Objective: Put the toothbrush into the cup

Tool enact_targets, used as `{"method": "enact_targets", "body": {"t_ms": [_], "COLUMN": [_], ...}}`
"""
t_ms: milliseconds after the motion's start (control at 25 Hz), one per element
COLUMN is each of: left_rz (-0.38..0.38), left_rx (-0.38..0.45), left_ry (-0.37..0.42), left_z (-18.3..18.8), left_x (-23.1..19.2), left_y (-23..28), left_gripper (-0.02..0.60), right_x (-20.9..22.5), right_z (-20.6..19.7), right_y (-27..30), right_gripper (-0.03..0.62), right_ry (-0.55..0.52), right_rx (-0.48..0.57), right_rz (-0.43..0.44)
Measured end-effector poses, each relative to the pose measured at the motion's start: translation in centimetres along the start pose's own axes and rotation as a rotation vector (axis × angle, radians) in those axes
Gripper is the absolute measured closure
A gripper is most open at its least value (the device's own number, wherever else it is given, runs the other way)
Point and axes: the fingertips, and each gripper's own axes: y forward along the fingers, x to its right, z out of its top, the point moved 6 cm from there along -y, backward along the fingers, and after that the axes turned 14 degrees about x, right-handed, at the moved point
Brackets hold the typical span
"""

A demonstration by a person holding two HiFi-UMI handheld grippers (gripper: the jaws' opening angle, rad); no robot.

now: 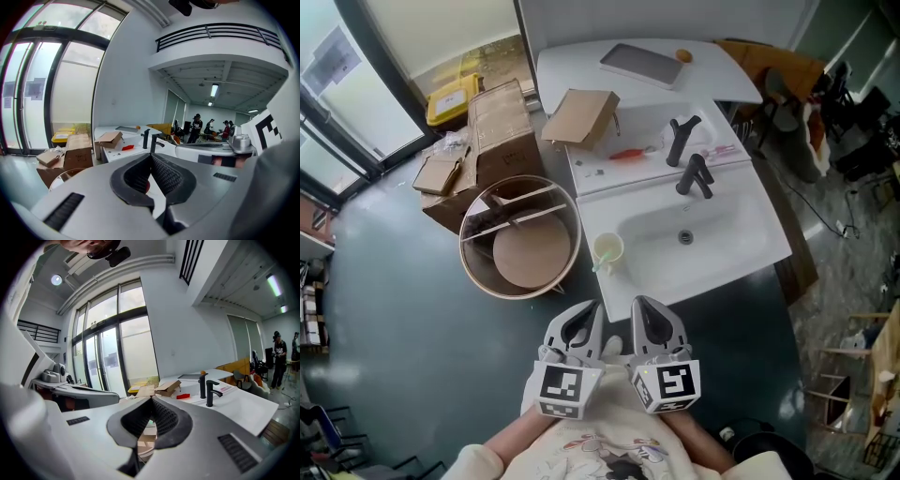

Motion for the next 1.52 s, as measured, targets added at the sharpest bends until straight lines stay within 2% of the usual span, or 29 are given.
{"method": "enact_targets", "body": {"t_ms": [440, 600, 760, 960, 1520], "left_rz": [-0.023, -0.024, -0.024, -0.014, -0.021], "left_rx": [0.036, 0.027, 0.020, 0.000, -0.007], "left_ry": [0.023, 0.033, 0.037, 0.032, 0.029], "left_z": [0.1, 0.0, -0.1, -0.5, -1.0], "left_x": [2.0, 2.5, 2.8, 2.8, 3.3], "left_y": [-1.1, -1.3, -1.3, -1.4, -1.2], "left_gripper": [0.568, 0.568, 0.568, 0.568, 0.568], "right_x": [0.5, 0.7, 0.2, 0.1, 0.4], "right_z": [1.0, 1.0, 0.6, 0.3, -0.3], "right_y": [-2.3, -3.0, -3.1, -3.0, -3.2], "right_gripper": [0.577, 0.577, 0.577, 0.577, 0.577], "right_ry": [-0.033, -0.033, -0.063, -0.051, -0.052], "right_rx": [0.044, 0.033, 0.013, -0.002, -0.015], "right_rz": [-0.001, -0.011, 0.029, 0.044, 0.041]}}
